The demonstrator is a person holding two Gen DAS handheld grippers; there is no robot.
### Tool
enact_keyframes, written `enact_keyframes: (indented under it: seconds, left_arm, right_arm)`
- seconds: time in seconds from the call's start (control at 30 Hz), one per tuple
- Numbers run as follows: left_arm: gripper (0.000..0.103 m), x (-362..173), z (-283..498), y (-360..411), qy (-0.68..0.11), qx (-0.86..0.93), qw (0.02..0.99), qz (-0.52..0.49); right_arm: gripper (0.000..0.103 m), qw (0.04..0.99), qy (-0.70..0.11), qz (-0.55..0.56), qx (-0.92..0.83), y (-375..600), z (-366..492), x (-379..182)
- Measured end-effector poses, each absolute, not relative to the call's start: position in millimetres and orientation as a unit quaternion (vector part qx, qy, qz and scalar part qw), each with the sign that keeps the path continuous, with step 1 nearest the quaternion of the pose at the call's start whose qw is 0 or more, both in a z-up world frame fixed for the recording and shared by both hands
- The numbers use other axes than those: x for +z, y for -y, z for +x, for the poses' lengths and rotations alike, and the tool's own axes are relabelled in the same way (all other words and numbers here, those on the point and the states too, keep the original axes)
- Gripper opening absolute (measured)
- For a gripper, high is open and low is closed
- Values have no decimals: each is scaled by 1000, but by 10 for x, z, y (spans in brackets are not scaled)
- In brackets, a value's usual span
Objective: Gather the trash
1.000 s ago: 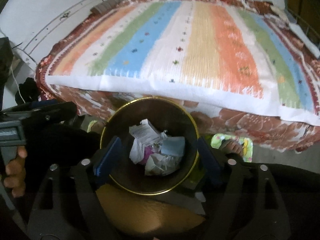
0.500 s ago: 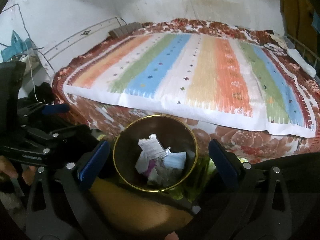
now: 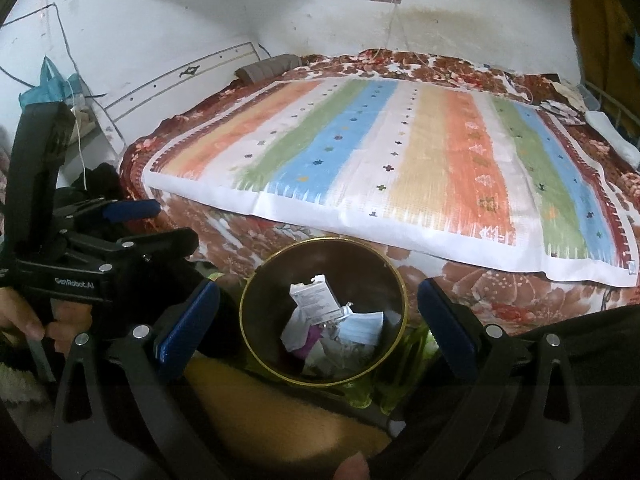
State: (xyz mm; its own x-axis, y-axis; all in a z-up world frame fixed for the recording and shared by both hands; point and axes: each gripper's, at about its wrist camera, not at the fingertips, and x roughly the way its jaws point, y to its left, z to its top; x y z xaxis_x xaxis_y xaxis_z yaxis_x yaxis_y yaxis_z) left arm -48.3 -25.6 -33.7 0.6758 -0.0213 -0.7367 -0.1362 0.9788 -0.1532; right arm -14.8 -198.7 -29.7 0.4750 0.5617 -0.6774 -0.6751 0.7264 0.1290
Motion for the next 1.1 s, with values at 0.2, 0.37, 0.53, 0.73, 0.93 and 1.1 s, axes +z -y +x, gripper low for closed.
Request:
enact_keyframes:
  seconds: [0.2, 0.37, 0.53, 0.73, 0.93, 1.1]
  left_arm:
    - [97, -359, -463, 238, -406, 28, 908, -102]
    - [97, -362, -460, 223, -408, 27, 907, -104]
    - [97, -363, -464, 220, -408, 26, 906, -106]
    - [97, -372, -474, 236, -409, 21, 906, -108]
    - [97, -381, -474, 261, -411, 20, 905, -104]
    - [97, -394, -464, 264, -413, 17, 905, -105]
  right_arm:
    - [94, 855, -362, -77, 364, 1988, -150, -294]
    - [94, 854, -364, -75, 364, 1995, -144, -301]
    - [94, 854, -365, -74, 365, 1994, -135, -302]
    - [94, 851, -367, -71, 368, 1978, -145, -310]
    - [94, 850, -367, -69, 370, 1980, -149, -314]
    - [94, 849, -368, -68, 372, 1976, -154, -318]
